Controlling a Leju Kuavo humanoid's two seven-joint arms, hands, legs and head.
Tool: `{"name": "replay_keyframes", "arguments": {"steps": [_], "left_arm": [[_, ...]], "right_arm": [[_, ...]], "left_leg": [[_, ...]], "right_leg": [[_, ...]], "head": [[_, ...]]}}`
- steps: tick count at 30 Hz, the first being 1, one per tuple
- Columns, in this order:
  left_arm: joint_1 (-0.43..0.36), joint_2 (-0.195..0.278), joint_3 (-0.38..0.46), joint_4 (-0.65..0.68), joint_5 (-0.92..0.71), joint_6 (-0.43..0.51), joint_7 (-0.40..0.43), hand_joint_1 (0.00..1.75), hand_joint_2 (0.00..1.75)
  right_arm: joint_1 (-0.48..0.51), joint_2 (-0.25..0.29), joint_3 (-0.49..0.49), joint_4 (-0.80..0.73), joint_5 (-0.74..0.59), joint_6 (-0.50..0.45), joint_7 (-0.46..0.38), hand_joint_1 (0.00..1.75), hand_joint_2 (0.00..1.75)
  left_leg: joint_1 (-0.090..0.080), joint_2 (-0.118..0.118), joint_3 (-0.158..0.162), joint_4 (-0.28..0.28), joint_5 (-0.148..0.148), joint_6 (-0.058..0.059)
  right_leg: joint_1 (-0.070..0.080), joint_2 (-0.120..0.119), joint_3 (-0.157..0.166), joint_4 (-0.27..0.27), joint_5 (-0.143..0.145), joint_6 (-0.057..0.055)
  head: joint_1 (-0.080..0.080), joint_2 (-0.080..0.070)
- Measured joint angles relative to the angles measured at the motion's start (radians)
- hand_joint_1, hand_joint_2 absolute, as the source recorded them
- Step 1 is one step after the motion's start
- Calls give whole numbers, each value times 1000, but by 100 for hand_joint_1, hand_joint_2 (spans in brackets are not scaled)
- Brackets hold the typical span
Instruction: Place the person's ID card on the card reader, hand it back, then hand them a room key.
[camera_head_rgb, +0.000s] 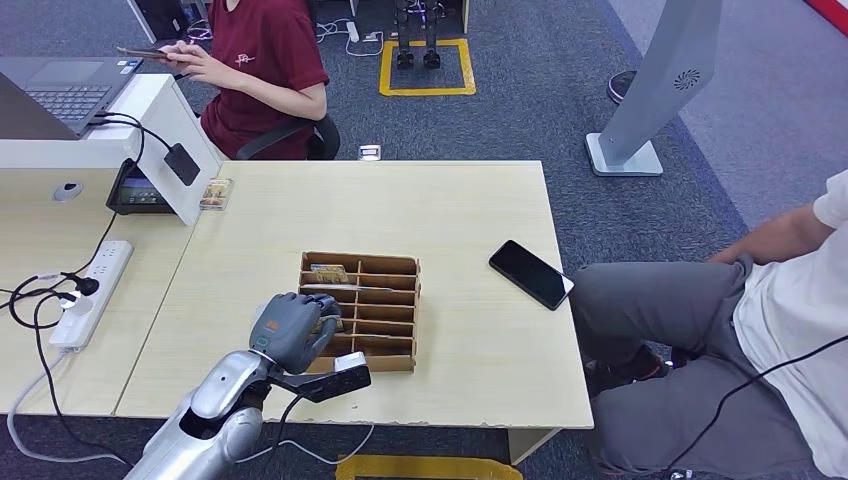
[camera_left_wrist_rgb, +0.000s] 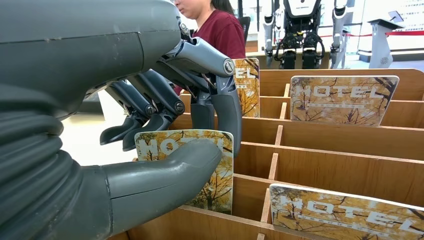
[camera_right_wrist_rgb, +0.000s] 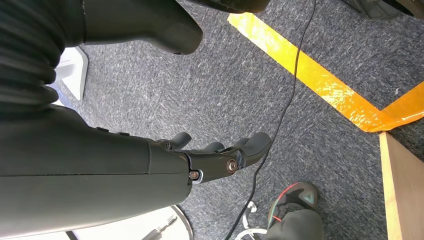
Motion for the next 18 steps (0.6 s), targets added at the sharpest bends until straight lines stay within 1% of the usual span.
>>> {"name": "replay_keyframes", "arguments": {"steps": [18], "left_arm": [[0, 0, 0, 0, 0, 0, 0, 175, 175]], "right_arm": [[0, 0, 0, 0, 0, 0, 0, 0, 175]], "left_leg": [[0, 0, 0, 0, 0, 0]], "right_leg": [[0, 0, 0, 0, 0, 0]], "head": [[0, 0]]}}
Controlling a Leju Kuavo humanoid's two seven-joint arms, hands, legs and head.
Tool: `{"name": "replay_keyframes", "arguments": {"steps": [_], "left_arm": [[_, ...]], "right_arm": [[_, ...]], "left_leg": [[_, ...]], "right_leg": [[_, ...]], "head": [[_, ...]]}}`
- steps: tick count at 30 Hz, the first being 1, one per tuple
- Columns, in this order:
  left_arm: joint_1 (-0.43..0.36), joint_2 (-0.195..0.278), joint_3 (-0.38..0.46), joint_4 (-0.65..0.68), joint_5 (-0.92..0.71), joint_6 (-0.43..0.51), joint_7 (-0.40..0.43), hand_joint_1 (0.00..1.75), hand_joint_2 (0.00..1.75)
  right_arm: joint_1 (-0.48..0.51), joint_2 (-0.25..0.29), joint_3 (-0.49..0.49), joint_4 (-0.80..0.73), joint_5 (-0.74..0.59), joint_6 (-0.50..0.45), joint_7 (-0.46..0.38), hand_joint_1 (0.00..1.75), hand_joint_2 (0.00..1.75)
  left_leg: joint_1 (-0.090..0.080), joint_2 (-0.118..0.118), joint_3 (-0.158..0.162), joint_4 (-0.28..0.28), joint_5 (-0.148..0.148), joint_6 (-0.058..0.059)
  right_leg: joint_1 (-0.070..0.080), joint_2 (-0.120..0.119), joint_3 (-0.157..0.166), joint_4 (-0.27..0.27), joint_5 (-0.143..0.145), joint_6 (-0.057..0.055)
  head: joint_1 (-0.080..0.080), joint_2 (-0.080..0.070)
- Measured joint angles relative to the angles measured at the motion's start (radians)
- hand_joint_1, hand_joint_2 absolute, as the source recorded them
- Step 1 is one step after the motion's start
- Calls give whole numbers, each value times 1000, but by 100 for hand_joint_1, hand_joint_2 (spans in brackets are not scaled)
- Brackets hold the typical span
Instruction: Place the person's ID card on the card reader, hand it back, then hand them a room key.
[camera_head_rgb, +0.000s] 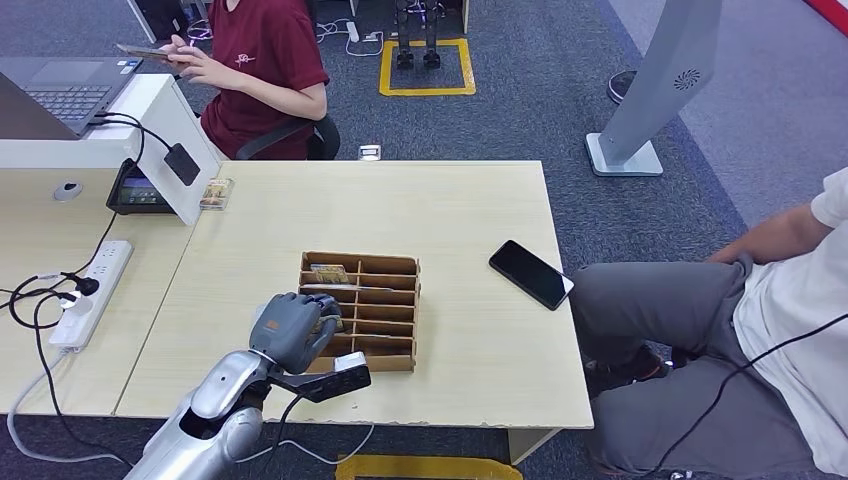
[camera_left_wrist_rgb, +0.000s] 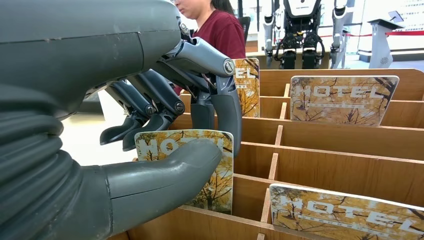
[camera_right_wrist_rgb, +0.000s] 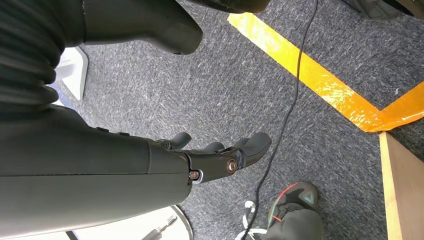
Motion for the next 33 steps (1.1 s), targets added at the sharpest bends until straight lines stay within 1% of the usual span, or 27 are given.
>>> {"name": "replay_keyframes", "arguments": {"steps": [33], "left_arm": [[0, 0, 0, 0, 0, 0, 0, 175, 175]], "right_arm": [[0, 0, 0, 0, 0, 0, 0, 0, 175]], "left_leg": [[0, 0, 0, 0, 0, 0]], "right_leg": [[0, 0, 0, 0, 0, 0]], "head": [[0, 0]]}}
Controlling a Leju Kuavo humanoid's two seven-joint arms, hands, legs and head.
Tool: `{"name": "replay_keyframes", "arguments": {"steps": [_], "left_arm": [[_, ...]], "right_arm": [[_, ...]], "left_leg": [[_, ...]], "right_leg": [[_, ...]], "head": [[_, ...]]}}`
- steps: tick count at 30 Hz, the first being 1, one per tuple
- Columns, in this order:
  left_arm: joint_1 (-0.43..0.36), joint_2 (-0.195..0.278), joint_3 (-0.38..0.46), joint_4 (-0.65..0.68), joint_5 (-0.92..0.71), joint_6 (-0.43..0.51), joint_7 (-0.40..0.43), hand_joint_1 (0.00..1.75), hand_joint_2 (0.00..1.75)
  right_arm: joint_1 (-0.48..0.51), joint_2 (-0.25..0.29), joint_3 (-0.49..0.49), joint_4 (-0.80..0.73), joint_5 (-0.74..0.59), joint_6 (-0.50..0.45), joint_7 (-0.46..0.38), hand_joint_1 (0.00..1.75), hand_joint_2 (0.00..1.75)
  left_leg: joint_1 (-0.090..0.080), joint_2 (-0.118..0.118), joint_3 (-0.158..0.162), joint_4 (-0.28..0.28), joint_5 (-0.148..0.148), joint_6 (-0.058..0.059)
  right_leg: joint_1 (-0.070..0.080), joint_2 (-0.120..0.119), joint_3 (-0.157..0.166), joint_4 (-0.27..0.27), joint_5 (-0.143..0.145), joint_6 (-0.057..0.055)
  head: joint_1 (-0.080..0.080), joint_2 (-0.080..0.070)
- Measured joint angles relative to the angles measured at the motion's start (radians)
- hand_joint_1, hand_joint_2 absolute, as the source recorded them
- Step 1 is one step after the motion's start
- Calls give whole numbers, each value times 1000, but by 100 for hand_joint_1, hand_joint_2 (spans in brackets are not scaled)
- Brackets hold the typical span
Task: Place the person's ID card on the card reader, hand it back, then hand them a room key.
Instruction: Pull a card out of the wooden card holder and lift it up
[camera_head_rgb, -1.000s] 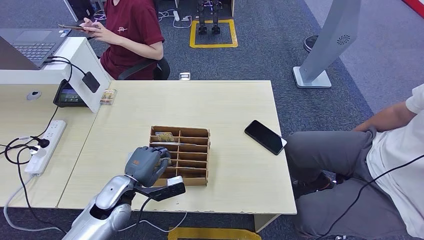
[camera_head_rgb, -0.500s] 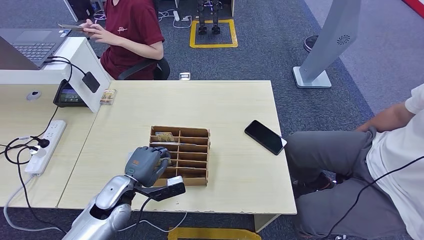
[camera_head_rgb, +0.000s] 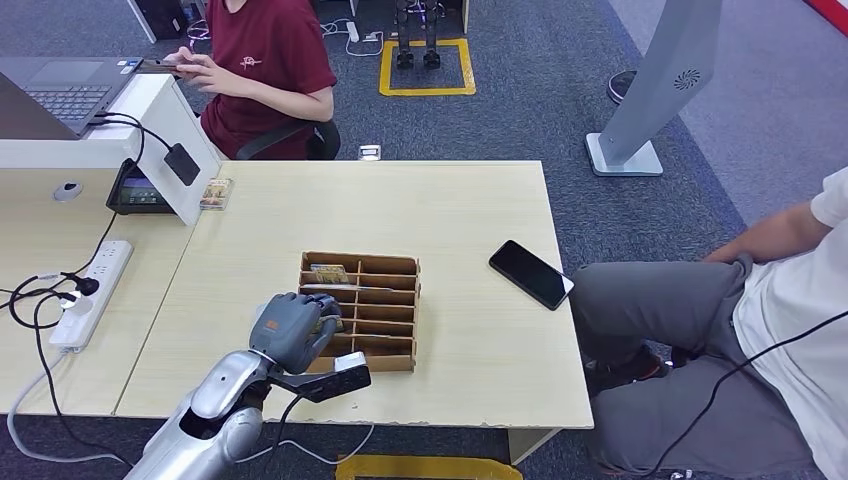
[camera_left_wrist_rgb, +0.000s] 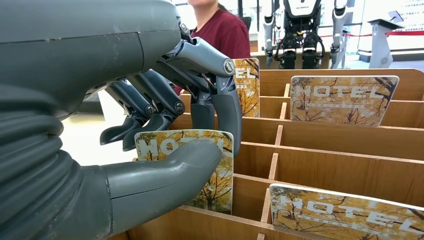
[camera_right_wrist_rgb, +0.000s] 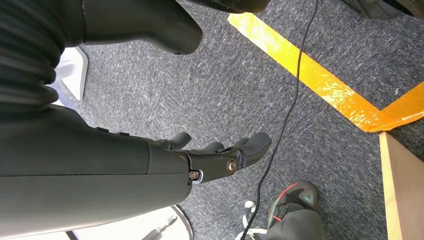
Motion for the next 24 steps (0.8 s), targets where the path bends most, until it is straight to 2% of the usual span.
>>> {"name": "replay_keyframes", "arguments": {"steps": [24], "left_arm": [[0, 0, 0, 0, 0, 0, 0, 175, 175]], "right_arm": [[0, 0, 0, 0, 0, 0, 0, 0, 175]], "left_leg": [[0, 0, 0, 0, 0, 0]], "right_leg": [[0, 0, 0, 0, 0, 0]], "head": [[0, 0]]}}
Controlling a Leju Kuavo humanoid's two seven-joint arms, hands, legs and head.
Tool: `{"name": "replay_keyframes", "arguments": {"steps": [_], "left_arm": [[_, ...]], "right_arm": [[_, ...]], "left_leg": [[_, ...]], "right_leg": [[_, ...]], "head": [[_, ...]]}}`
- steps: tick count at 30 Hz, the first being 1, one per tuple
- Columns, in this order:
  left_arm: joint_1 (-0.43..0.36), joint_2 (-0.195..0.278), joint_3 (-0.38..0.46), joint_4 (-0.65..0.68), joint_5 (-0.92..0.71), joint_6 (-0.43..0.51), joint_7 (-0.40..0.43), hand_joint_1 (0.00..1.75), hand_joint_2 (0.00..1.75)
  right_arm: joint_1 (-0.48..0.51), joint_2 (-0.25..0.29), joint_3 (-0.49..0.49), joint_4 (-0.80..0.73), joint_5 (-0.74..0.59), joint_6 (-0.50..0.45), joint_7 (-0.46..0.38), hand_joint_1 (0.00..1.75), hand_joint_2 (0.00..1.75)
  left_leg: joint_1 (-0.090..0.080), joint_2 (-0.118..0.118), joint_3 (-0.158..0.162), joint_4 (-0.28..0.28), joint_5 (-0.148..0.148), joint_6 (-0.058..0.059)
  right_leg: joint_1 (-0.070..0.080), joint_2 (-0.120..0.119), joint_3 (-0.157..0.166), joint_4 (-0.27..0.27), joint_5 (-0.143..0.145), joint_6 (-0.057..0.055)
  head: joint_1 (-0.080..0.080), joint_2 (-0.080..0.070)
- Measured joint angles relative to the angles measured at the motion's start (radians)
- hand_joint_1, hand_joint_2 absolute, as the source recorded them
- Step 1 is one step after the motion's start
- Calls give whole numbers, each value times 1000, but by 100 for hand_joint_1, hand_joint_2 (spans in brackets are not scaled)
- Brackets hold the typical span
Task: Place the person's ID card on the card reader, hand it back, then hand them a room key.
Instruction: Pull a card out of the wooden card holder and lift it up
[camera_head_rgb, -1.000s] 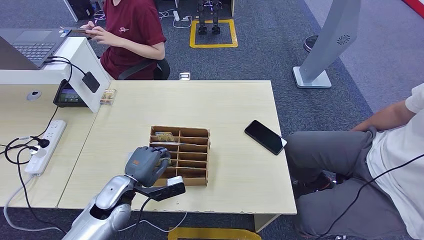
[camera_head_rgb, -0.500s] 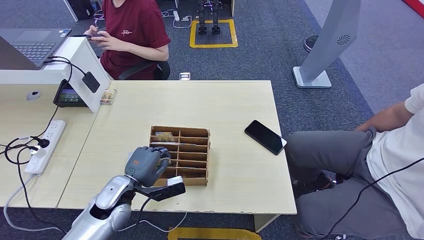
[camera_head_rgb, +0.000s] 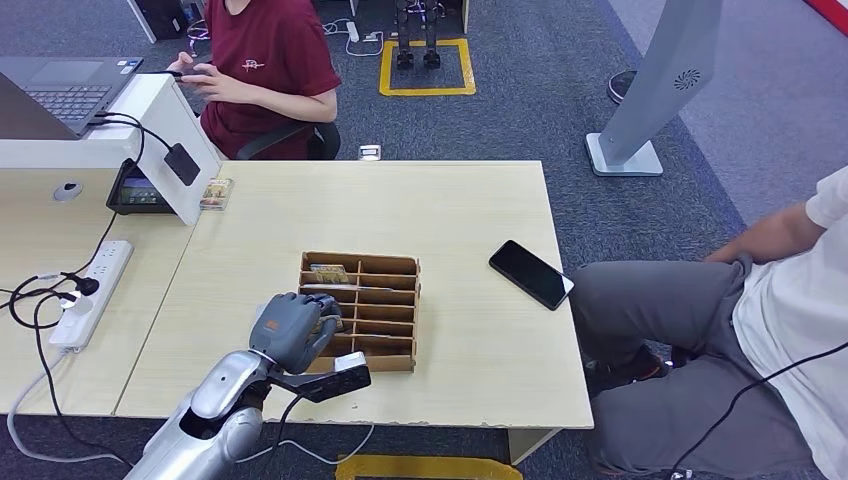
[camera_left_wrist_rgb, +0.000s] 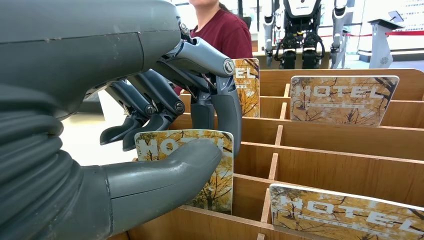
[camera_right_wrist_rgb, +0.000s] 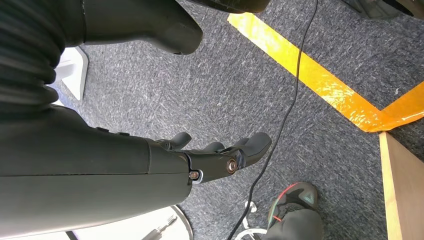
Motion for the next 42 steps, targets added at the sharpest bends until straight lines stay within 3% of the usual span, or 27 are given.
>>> {"name": "replay_keyframes", "arguments": {"steps": [42], "left_arm": [[0, 0, 0, 0, 0, 0, 0, 175, 175]], "right_arm": [[0, 0, 0, 0, 0, 0, 0, 0, 175]], "left_leg": [[0, 0, 0, 0, 0, 0]], "right_leg": [[0, 0, 0, 0, 0, 0]], "head": [[0, 0]]}}
